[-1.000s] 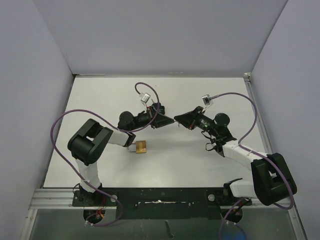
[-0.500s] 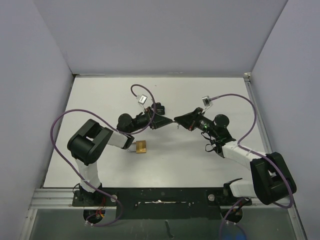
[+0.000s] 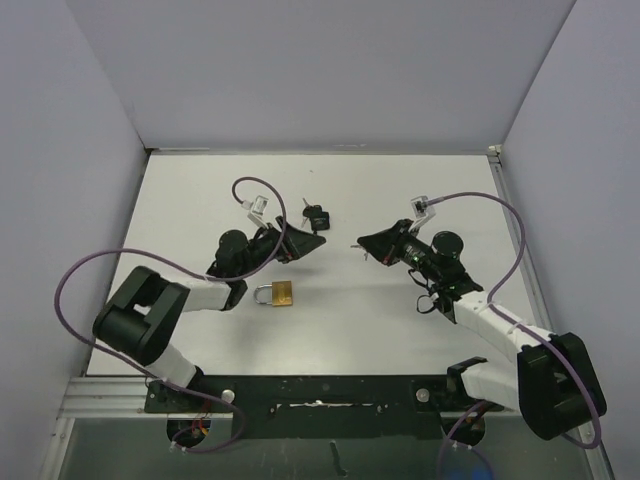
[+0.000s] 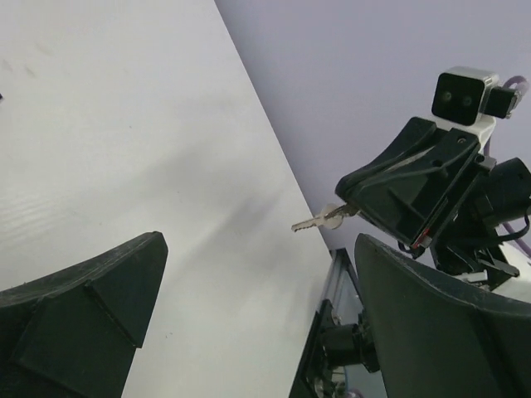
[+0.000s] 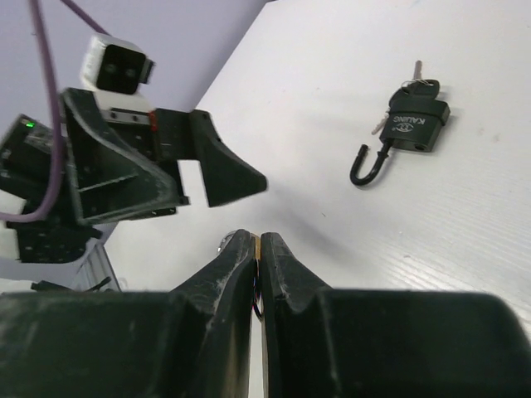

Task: Unlock with the key

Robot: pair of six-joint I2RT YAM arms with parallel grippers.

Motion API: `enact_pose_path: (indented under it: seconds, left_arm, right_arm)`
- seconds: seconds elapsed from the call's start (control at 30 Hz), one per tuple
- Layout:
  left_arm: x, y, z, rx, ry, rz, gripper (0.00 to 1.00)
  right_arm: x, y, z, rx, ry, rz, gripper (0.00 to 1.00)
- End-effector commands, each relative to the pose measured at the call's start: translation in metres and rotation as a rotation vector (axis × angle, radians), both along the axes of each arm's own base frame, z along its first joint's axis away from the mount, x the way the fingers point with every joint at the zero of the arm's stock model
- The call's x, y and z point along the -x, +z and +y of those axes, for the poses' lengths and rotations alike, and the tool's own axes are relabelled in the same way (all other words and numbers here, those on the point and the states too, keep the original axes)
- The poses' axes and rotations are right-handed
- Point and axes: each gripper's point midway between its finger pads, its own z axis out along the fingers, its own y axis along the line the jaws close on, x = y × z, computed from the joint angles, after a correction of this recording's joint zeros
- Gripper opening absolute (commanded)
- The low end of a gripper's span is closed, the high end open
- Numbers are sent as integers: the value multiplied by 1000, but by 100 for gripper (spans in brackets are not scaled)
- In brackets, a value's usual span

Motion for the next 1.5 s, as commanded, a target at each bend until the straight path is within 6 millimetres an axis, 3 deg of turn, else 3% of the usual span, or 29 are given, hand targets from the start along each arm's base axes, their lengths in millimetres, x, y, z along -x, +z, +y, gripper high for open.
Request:
enact_pose_path:
  seconds: [0.0,0.23,0.4,0.57,1.0,1.47]
  left_arm:
    - [-9,-6,20,-223,125,-30,98]
    - [8,-31,54,-727,214,-23,98]
    - [26,-51,67,-912,182,13,98]
    - [50,-66,67,-1031,117,5,98]
    - [107,-70,35,-1051,-41,23,98]
    - [117,-112,32,-1091,-70,86,97]
  right_arm:
    - [-8,7,-13,82,-65,-43,0]
    - [-8,-1,-16,132,-73,-24,0]
    - [-7,-4,-14,132,-57,-14,0]
    - [-7,-6,-13,134,-50,-10,0]
    - [-4,-12,-14,136,-46,-2,0]
    - [-2,-13,-16,144,-57,-1,0]
